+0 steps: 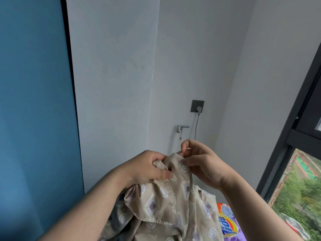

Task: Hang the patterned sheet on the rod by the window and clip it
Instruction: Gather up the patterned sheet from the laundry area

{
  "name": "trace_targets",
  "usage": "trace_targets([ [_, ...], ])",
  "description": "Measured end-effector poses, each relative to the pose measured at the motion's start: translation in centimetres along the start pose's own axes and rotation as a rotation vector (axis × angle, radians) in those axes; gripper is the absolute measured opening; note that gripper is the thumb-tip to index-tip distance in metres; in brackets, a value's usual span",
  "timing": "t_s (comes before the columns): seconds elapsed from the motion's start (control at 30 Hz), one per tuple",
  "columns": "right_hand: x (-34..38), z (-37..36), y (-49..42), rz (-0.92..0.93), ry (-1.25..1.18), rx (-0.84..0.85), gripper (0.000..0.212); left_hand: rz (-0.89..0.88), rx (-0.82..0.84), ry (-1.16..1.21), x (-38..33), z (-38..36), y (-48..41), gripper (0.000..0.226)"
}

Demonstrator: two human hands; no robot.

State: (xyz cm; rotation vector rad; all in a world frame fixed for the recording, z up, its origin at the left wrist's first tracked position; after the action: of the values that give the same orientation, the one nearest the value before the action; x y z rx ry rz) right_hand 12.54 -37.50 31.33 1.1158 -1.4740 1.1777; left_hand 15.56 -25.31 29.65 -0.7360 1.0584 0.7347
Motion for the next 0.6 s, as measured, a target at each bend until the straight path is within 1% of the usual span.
trace_targets([
  [0.03,-0.2,0.4,0.1,-0.003,0.025,-0.002,0.027,-0.010,-0.046,-0.027,-0.1,0.5,-0.2,0.018],
  [0.07,-0.7,0.8,0.3,-0.019,0.048,0.009,0.026,-0.017,-0.100,-0.032,-0.2,1.3,-0.4,0.016],
  [0.13,-2.4,1.2,1.4,-0.128,0.138,0.100,0.023,-0.003,-0.209,0.031,-0.5,3.7,-0.5,0.025],
  [0.2,-5.4,1.4,3.5,-0.237,0.363,0.236,0.014,0.020,-0.346,0.165,-0.6,6.9,-0.3,0.033],
  [0.23,-6.9,2.0,4.3,-0.264,0.455,0.265,0.016,0.037,-0.426,0.215,-0.4,8.8,-0.2,0.035],
  [0.27,-8.0,2.8,4.9,-0.282,0.485,0.258,0.023,0.052,-0.501,0.197,-0.2,10.8,0.0,0.035],
  [0.3,-8.8,3.8,5.0,-0.299,0.455,0.210,0.033,0.066,-0.567,0.071,-0.1,12.7,0.2,0.032],
  [0.33,-8.8,4.7,4.8,-0.304,0.416,0.143,0.042,0.087,-0.614,-0.172,0.2,14.4,0.3,0.025],
  [0.37,-8.2,5.4,4.3,-0.266,0.421,0.065,0.049,0.097,-0.624,-0.451,0.0,15.2,0.7,0.020],
  [0.4,-7.0,5.8,3.5,-0.194,0.459,-0.008,0.055,0.075,-0.597,-0.686,-0.6,14.9,1.0,0.026],
  [0.43,-5.3,5.5,2.9,-0.105,0.510,-0.055,0.056,0.023,-0.548,-0.803,-1.1,13.6,0.9,0.043],
  [0.47,-3.5,4.5,2.3,-0.020,0.556,-0.067,0.052,-0.049,-0.477,-0.812,-1.7,11.3,0.8,0.059],
  [0.5,-1.9,3.1,1.9,0.055,0.591,-0.054,0.044,-0.119,-0.375,-0.759,-2.2,8.3,0.6,0.068],
  [0.53,-0.6,1.7,1.6,0.118,0.613,-0.030,0.035,-0.149,-0.251,-0.660,-2.1,5.0,0.6,0.070],
  [0.57,0.4,0.4,1.4,0.167,0.628,-0.019,0.025,-0.139,-0.130,-0.539,-1.7,2.0,0.7,0.067],
  [0.6,1.2,-0.5,1.4,0.203,0.642,-0.014,0.019,-0.106,-0.035,-0.423,-0.9,-0.1,0.8,0.058],
])
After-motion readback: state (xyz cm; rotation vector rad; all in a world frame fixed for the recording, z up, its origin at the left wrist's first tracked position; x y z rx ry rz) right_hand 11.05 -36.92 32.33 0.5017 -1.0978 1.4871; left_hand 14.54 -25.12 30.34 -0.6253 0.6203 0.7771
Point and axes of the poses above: each hand's wrist, its own y-axis away from the middle knuckle, its own z-axis out of the back of the hand, x = y × z, the point moved 9 cm from there along -y, towards the middle knuckle, and after that the axes turned 15 degrees about -x, right-handed, at the moved point
